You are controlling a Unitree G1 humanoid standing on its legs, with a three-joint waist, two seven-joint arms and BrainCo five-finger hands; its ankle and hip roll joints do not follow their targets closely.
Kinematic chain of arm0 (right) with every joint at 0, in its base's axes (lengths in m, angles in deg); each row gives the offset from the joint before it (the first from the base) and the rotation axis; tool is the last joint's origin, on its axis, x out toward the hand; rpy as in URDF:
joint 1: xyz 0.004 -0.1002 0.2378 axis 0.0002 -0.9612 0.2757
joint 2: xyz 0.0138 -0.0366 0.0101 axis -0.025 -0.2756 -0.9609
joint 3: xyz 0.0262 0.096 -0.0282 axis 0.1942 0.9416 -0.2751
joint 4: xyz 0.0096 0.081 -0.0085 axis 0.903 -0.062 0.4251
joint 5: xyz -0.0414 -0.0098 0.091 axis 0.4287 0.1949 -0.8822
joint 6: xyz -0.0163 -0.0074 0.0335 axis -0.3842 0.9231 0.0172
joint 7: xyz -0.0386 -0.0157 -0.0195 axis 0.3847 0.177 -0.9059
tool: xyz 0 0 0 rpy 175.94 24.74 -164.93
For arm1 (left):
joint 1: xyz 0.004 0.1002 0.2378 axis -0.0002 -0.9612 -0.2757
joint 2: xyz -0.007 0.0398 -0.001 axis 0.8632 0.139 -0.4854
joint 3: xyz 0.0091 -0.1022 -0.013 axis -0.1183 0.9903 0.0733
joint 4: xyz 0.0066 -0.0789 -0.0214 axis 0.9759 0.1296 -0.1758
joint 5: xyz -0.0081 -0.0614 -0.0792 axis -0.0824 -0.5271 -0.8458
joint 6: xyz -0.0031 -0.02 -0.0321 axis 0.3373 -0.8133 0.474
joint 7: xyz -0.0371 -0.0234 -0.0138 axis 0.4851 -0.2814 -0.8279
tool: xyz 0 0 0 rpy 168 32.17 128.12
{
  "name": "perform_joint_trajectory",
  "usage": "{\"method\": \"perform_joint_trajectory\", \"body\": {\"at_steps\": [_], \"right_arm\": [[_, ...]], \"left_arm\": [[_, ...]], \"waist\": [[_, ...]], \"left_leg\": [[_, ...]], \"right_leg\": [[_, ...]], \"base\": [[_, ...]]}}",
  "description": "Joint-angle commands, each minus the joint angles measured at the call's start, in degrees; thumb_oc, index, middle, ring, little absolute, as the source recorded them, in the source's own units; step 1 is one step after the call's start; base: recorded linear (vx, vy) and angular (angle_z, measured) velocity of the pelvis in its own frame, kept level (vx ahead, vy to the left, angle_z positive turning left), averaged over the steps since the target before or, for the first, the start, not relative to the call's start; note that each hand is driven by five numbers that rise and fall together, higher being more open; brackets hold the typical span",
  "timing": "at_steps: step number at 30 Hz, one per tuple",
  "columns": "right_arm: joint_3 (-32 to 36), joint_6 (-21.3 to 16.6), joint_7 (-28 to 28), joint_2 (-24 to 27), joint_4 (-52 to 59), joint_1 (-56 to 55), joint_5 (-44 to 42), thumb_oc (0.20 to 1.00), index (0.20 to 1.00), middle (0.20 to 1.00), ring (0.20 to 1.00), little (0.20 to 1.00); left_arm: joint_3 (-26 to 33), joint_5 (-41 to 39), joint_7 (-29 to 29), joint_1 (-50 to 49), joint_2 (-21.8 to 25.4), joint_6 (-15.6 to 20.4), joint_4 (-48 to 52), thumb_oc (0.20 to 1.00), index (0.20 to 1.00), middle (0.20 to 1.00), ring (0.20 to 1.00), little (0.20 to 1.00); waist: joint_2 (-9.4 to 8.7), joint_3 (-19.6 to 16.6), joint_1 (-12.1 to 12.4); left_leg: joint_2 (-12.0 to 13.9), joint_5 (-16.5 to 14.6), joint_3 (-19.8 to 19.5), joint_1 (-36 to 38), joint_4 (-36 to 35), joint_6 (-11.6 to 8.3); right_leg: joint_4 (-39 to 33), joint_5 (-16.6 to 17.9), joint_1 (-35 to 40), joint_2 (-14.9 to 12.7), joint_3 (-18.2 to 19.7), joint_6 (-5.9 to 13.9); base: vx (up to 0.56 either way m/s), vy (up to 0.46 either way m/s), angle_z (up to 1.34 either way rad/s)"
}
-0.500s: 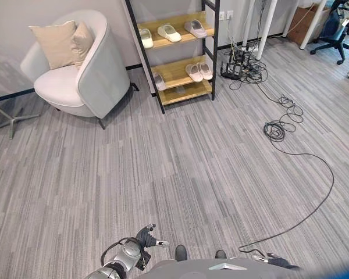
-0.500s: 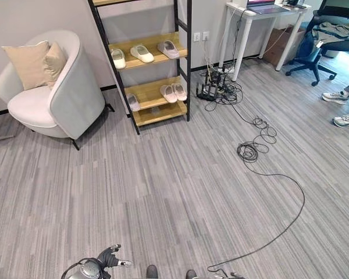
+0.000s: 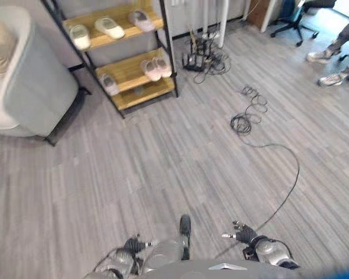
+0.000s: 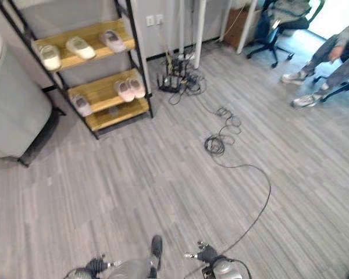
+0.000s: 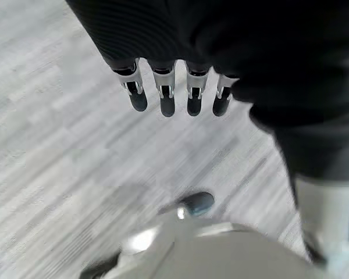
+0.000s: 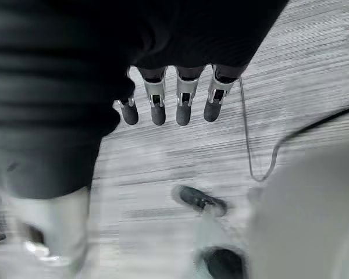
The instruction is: Arrange the slippers neatly on the shoe rack.
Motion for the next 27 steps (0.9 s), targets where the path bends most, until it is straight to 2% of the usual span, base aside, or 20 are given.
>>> {"method": "perform_joint_trajectory", "body": {"at_steps": [1, 2, 3, 4, 5, 6, 7, 8, 9, 10, 12, 13, 15, 16, 18, 19, 20, 23, 27], "right_arm": [[0.3, -0.7, 1.0, -0.3, 3.5, -0.3, 1.7, 1.0, 1.0, 1.0, 1.0, 1.0], [0.5, -0.8, 0.7, -0.4, 3.6, -0.5, 1.7, 1.0, 1.0, 1.0, 1.0, 1.0], [0.2, -0.8, 0.3, -0.6, 3.5, -1.6, 2.2, 1.0, 1.0, 1.0, 1.0, 1.0], [-0.5, -0.9, 0.4, -0.7, 3.2, -2.0, 2.2, 1.0, 1.0, 1.0, 1.0, 1.0], [-0.7, -0.6, 0.4, -0.5, 2.4, -1.7, 2.0, 1.0, 1.0, 1.0, 1.0, 1.0], [-0.7, -0.4, 0.5, -0.4, 1.6, -1.4, 1.6, 1.0, 1.0, 1.0, 1.0, 1.0], [-0.6, -0.4, 0.1, -1.1, -1.5, -1.6, 1.3, 1.0, 1.0, 1.0, 1.0, 1.0], [-0.6, -0.4, 0.1, -1.1, -1.5, -1.6, 1.3, 1.0, 1.0, 1.0, 1.0, 1.0], [-0.4, -0.7, -0.2, -1.5, -4.5, -1.1, 0.0, 1.0, 1.0, 1.0, 1.0, 1.0], [-0.3, -0.7, -0.2, -1.2, -5.0, -0.8, -0.4, 1.0, 1.0, 1.0, 1.0, 1.0], [0.4, -0.8, -1.1, -1.0, -6.3, 1.1, -1.8, 1.0, 1.0, 1.0, 1.0, 1.0], [3.2, -1.0, -1.4, 2.8, -8.5, 1.4, -2.1, 1.0, 1.0, 1.0, 1.0, 1.0], [5.9, -1.7, -2.4, 3.8, -11.4, 2.6, -2.8, 1.0, 1.0, 1.0, 1.0, 1.0], [5.9, -1.8, -2.7, 3.8, -11.6, 3.2, -2.6, 1.0, 1.0, 1.0, 1.0, 1.0], [6.5, -2.3, -3.3, 3.9, -10.5, 3.0, -1.7, 1.0, 1.0, 1.0, 1.0, 1.0], [6.5, -2.4, -3.4, 4.0, -10.2, 2.9, -1.5, 1.0, 1.0, 1.0, 1.0, 1.0], [6.4, -2.4, -3.5, 4.1, -10.0, 2.9, -0.9, 1.0, 1.0, 1.0, 1.0, 1.0], [6.4, -2.2, -3.2, 3.3, -10.0, 2.6, 0.9, 1.0, 1.0, 1.0, 1.0, 1.0], [6.0, -2.1, -2.6, 2.3, -8.7, 3.0, 0.7, 1.0, 1.0, 1.0, 1.0, 1.0]], "left_arm": [[-1.9, -1.6, 0.5, 1.8, -1.6, 0.5, 2.2, 1.0, 1.0, 1.0, 1.0, 1.0], [-2.3, -2.5, 0.9, 2.7, -1.5, 0.7, 3.4, 1.0, 1.0, 1.0, 1.0, 1.0], [-2.7, -4.1, 1.7, 4.5, -1.4, 1.6, 4.9, 1.0, 1.0, 1.0, 1.0, 1.0], [-3.5, -4.2, 2.4, 4.9, -1.6, 2.0, 4.8, 1.0, 1.0, 1.0, 1.0, 1.0], [-3.9, -4.2, 2.3, 5.7, -1.8, 2.0, 4.5, 1.0, 1.0, 1.0, 1.0, 1.0], [-4.4, -3.9, 1.9, 6.2, -2.2, 2.0, 4.3, 1.0, 1.0, 1.0, 1.0, 1.0], [-4.7, -3.5, 1.9, 4.9, -3.7, 2.0, 2.4, 1.0, 1.0, 1.0, 1.0, 1.0], [-4.7, -3.5, 1.9, 4.9, -3.7, 2.0, 2.4, 1.0, 1.0, 1.0, 1.0, 1.0], [-4.1, -4.3, 1.1, 4.2, -5.4, 1.6, 0.5, 1.0, 1.0, 1.0, 1.0, 1.0], [-4.0, -4.7, 0.8, 3.9, -5.9, 1.5, 0.6, 1.0, 1.0, 1.0, 1.0, 1.0], [-3.8, -5.7, 0.7, 3.8, -6.5, 1.4, 0.4, 1.0, 1.0, 1.0, 1.0, 1.0], [-3.1, -6.0, 0.3, 3.4, -6.5, 1.5, 0.5, 1.0, 1.0, 1.0, 1.0, 1.0], [-1.2, -6.8, 1.3, 2.5, -6.2, 1.5, -0.1, 1.0, 1.0, 1.0, 1.0, 1.0], [-0.6, -7.8, 1.4, 2.4, -6.1, 1.5, -0.6, 1.0, 1.0, 1.0, 1.0, 1.0], [1.4, -11.1, 2.0, 2.0, -5.3, 1.9, -1.3, 1.0, 1.0, 1.0, 1.0, 1.0], [1.4, -11.5, 2.2, 2.2, -5.1, 2.1, -1.1, 1.0, 1.0, 1.0, 1.0, 1.0], [1.0, -11.3, 2.6, 2.5, -5.0, 2.3, -0.9, 1.0, 1.0, 1.0, 1.0, 1.0], [0.2, -8.5, 2.3, 2.3, -4.6, 2.0, -1.2, 1.0, 1.0, 1.0, 1.0, 1.0], [-1.5, -4.9, 1.8, 2.9, -3.2, 2.0, -1.0, 1.0, 1.0, 1.0, 1.0, 1.0]], "waist": [[1.56, 2.4, -1.1], [2.56, 3.0, -1.8], [4.01, 4.0, -3.6], [4.1, 4.7, -5.4], [3.78, 4.6, -6.3], [4.08, 4.4, -6.8], [4.46, 3.2, -7.1], [4.46, 3.2, -7.1], [4.89, 2.1, -6.1], [4.74, 2.1, -5.6], [3.7, 2.6, -4.2], [3.18, 2.9, -3.5], [1.77, 2.6, -2.0], [1.37, 2.2, -1.4], [0.37, 1.4, 0.5], [0.21, 1.3, 1.0], [-0.15, 1.5, 1.4], [-0.32, -0.3, 1.6], [-1.07, -0.6, 1.8]], "left_leg": [[2.7, -8.6, 0.0, 1.7, 8.7, -7.65], [2.8, -9.5, -0.7, 3.3, 8.5, -7.09], [2.8, -11.2, -2.6, 7.6, 7.1, -7.2], [2.6, -12.2, -5.0, 11.4, 5.6, -7.83], [2.3, -12.9, -5.9, 13.0, 4.5, -8.52], [2.4, -13.1, -6.5, 14.3, 3.8, -9.0], [2.7, -14.1, -7.8, 15.1, 5.7, -9.73], [2.7, -14.1, -7.8, 15.1, 5.7, -9.73], [3.9, -12.5, -8.1, 12.9, 12.2, -12.63], [4.7, -11.5, -6.9, 11.2, 15.3, -13.74], [6.5, -9.9, -2.9, 6.3, 23.0, -14.15], [7.8, -9.7, -0.9, 4.6, 24.3, -13.94], [11.1, -10.5, 3.1, 3.7, 17.8, -13.64], [11.9, -9.9, 2.5, 3.4, 15.1, -14.2], [16.2, -3.4, -2.4, 1.7, 7.7, -16.7], [16.6, -2.6, -4.0, 1.4, 6.7, -17.08], [16.8, -1.8, -5.1, 0.8, 6.1, -17.43], [15.7, -3.4, -5.7, 3.5, 3.8, -17.51], [12.4, -6.7, -5.1, 3.8, 6.4, -15.37]], "right_leg": [[12.9, 21.2, -5.3, -10.9, 0.2, 6.06], [17.2, 21.5, -8.1, -11.3, -0.3, 5.1], [13.8, 16.4, -13.4, -12.0, -3.6, 3.05], [5.5, 14.0, -16.0, -9.4, -2.8, 2.19], [-3.0, 14.6, -17.0, -8.2, -1.2, 3.11], [-5.9, 15.0, -16.9, -7.6, -0.8, 3.49], [-7.6, 14.6, -15.4, -6.1, 1.7, 2.89], [-7.6, 14.6, -15.4, -6.0, 1.6, 2.89], [-9.9, 13.0, -11.7, -5.9, -0.7, 0.9], [-10.8, 12.4, -10.2, -6.3, -2.0, 0.26], [-12.0, 10.9, -7.1, -7.6, -5.0, -0.87], [-12.2, 10.3, -5.8, -8.0, -6.2, -1.15], [-12.8, 8.8, -3.3, -8.9, -8.4, -0.76], [-12.9, 8.3, -2.6, -9.1, -8.7, -0.5], [-12.8, 6.5, 0.3, -9.3, -8.8, 0.09], [-12.9, 6.4, 1.0, -9.4, -8.5, 0.29], [-13.2, 6.2, 1.9, -9.7, -8.6, 0.58], [-12.8, 7.6, 2.1, -11.7, -7.9, 2.46], [-11.8, 10.9, 1.1, -15.1, -5.4, 4.44]], "base": [[0.36, 0.393, -0.29], [0.54, 0.337, 0.14], [0.71, 0.146, 0.07], [0.79, 0.016, 0.32], [0.6, -0.114, 0.34], [0.59, -0.138, 0.9], [0.41, -0.097, 1.32], [0.52, -0.21, 1.92], [0.28, -0.179, 1.4], [0.33, -0.213, 1.51], [0.13, -0.111, 1.26], [0.15, -0.071, 1.12], [0.28, 0.034, 0.92], [0.39, 0.142, 0.46], [0.4, 0.23, -0.39], [0.28, 0.244, -0.81], [0.17, 0.232, -0.7], [0.2, 0.371, -0.43], [0.08, 0.36, 0.08]]}}
